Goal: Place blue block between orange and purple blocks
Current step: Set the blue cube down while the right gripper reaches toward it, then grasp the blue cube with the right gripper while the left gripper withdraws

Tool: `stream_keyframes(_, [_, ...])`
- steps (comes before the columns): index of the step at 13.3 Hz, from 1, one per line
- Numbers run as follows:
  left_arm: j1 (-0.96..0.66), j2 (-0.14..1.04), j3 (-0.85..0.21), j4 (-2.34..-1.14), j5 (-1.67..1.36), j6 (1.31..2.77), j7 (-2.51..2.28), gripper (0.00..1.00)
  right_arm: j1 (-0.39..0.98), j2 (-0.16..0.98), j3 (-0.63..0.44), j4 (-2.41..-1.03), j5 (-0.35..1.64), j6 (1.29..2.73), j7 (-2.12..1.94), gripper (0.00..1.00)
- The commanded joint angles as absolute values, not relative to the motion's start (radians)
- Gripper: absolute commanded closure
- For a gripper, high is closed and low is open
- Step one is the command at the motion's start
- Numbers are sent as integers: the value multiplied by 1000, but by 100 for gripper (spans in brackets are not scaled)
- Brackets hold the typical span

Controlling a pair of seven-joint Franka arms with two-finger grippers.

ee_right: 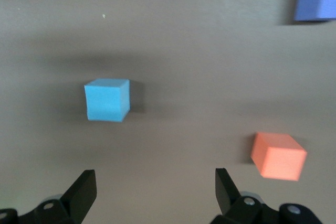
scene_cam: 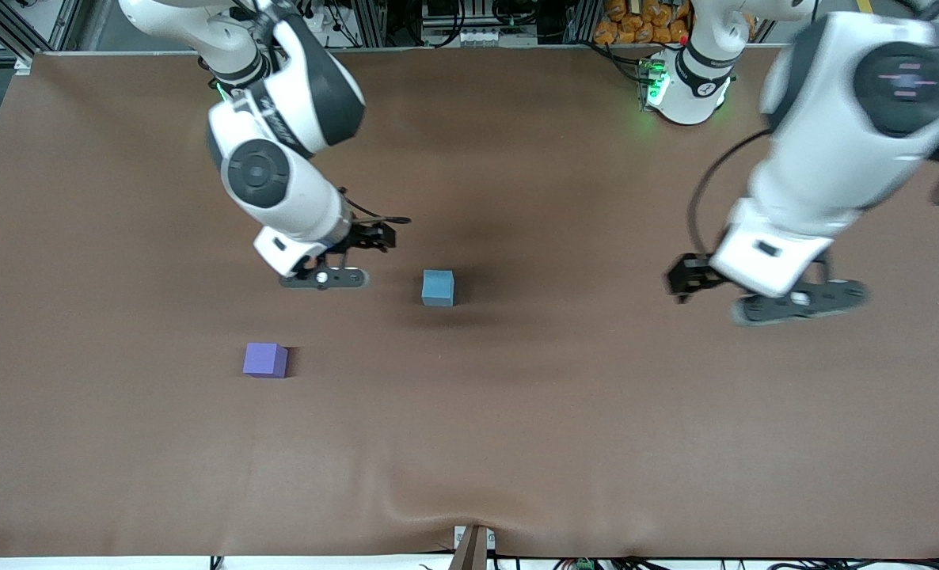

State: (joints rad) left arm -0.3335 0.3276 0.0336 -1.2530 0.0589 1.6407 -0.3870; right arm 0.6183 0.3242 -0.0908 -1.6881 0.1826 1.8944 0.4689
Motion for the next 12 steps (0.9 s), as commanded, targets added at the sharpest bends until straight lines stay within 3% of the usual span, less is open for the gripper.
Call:
stream_keyframes(1, [-254, 282, 15, -1295, 71, 1609, -299, 0, 656, 402, -104, -1687, 199, 1998, 500, 0])
stream_keyframes(4, [-174, 210, 11, -1380, 72, 1592, -270, 0, 753, 506, -106, -1687, 190, 2118, 687, 0])
stream_keyframes(7, [-124, 111, 12, -1543, 61, 1687, -166, 0, 805, 616, -106, -1689, 187, 2278, 745, 0])
stream_keyframes(12, [-80, 38, 11, -1658, 60, 1733, -104, 0, 831, 652, -109, -1692, 180, 2332, 741, 0])
